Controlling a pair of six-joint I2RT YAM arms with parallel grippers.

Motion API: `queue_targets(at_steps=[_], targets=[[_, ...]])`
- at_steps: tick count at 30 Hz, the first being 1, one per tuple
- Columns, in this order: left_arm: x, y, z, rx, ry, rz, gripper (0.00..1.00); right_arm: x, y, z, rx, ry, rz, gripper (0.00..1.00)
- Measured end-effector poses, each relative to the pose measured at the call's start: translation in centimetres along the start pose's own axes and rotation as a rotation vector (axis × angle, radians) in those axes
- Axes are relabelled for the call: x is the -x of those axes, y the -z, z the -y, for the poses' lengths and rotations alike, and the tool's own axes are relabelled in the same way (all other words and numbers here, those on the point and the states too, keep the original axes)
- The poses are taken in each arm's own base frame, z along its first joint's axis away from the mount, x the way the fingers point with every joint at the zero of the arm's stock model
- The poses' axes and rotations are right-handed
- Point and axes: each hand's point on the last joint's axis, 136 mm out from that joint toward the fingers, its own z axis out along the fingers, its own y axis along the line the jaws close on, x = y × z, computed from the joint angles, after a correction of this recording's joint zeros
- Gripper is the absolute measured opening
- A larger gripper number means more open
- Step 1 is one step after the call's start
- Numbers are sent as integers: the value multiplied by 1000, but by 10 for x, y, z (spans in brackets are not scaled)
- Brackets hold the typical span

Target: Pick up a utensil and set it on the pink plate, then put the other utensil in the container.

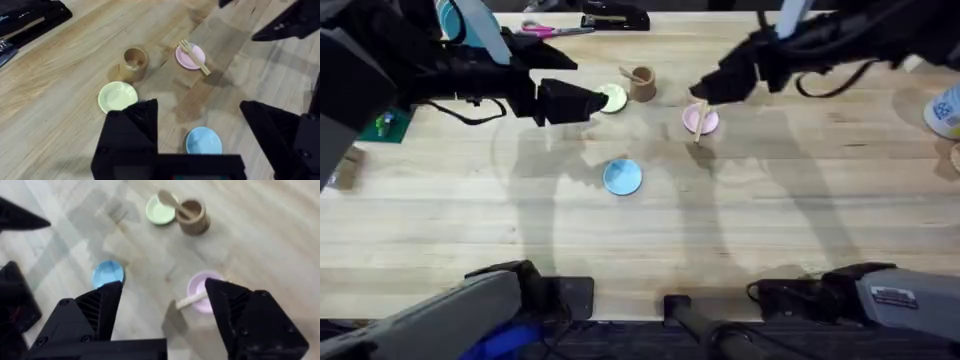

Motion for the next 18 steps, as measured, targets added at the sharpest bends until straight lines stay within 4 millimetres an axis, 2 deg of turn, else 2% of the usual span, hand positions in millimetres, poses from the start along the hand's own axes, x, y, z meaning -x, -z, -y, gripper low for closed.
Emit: queue_targets(at_steps=[4,8,18], targets=[[0,0,0,0,0,0,995,-14,13,-12,5,-41,-50,997],[0,0,0,0,0,0,995,-21,16,-15,9,-61,-78,997],[0,0,0,0,0,0,995,-14,15,-7,-29,-31,-51,997]])
